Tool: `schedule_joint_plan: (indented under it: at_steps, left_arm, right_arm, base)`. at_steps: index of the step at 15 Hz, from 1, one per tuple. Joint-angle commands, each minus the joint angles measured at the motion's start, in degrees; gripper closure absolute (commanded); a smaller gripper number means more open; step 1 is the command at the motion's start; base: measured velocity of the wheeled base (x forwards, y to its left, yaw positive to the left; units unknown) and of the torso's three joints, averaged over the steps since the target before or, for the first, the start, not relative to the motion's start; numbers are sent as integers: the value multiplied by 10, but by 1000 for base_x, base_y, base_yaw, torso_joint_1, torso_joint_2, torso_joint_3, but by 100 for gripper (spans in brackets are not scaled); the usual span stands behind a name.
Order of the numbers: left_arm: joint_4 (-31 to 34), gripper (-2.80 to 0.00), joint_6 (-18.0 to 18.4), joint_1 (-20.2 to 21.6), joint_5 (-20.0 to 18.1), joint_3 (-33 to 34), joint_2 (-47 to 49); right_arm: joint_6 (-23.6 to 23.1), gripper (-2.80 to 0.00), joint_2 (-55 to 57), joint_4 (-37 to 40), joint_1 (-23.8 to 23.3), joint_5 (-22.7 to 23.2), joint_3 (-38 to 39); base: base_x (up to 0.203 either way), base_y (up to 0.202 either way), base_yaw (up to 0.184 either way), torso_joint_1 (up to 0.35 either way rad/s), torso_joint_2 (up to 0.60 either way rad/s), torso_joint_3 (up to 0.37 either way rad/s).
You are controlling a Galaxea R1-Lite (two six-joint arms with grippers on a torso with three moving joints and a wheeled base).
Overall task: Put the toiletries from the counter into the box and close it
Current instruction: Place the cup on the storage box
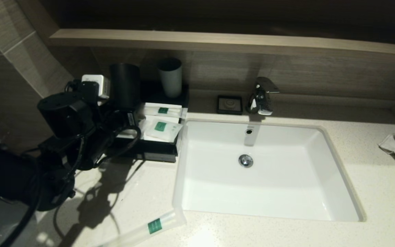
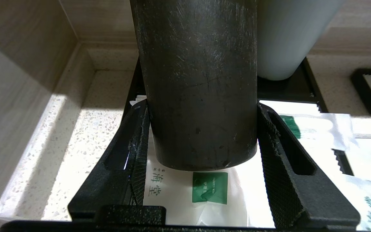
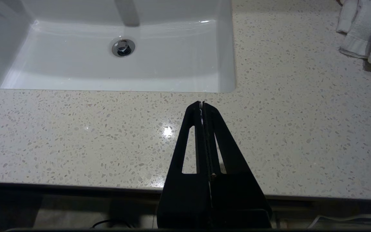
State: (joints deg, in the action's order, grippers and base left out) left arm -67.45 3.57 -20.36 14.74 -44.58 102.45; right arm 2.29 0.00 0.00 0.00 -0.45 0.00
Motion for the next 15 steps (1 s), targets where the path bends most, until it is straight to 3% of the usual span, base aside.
schedule_joint_plan:
  at_steps: [1, 15]
  left_arm:
    - [-6, 0, 0, 0, 1, -14, 22]
    - [1, 0, 0, 4, 6, -121, 77]
  right_arm:
    - [0, 0, 0, 0, 0, 0, 0]
    - [0, 0, 0, 0, 0, 0, 0]
  base:
    - [0, 0, 0, 0, 0, 0]
    - [0, 0, 0, 0, 0, 0]
